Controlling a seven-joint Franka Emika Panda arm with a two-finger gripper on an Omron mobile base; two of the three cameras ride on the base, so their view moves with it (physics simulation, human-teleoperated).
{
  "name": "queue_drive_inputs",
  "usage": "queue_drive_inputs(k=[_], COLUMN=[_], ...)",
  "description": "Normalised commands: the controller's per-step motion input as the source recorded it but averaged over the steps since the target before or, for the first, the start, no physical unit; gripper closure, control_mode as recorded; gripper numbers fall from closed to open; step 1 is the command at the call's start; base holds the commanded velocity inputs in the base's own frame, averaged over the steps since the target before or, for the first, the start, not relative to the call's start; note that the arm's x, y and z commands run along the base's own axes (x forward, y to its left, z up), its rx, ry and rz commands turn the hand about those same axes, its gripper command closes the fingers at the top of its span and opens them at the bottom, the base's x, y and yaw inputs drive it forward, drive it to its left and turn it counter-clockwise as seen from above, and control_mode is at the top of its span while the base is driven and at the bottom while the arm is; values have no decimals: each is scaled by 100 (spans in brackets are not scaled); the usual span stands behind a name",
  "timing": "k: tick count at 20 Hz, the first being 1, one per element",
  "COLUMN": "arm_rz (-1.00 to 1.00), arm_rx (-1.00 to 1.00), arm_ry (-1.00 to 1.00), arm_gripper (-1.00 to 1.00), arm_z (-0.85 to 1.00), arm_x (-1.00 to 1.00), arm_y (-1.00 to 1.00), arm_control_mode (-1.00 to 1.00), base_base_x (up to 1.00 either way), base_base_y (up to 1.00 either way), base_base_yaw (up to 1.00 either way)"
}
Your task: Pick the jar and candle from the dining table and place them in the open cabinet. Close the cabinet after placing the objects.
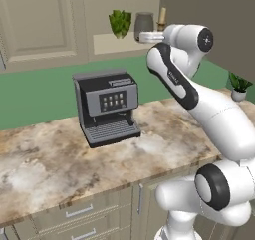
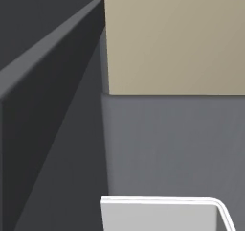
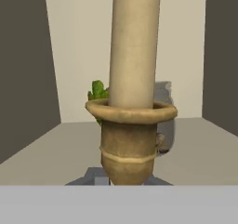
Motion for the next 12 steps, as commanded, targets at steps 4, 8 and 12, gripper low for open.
queue_drive_inputs(k=[4, 8, 12], arm_rz=[0, 0, 0], arm_rx=[0, 0, 0], arm_ry=[0, 0, 0], arm_gripper=[100, 100, 100], arm_z=[-14, 0, 0], arm_x=[47, 47, 44], arm_y=[22, 9, 14], arm_control_mode=[-100, -100, -100], base_base_x=[0, 0, 0], base_base_y=[0, 0, 0], base_base_yaw=[0, 0, 0])
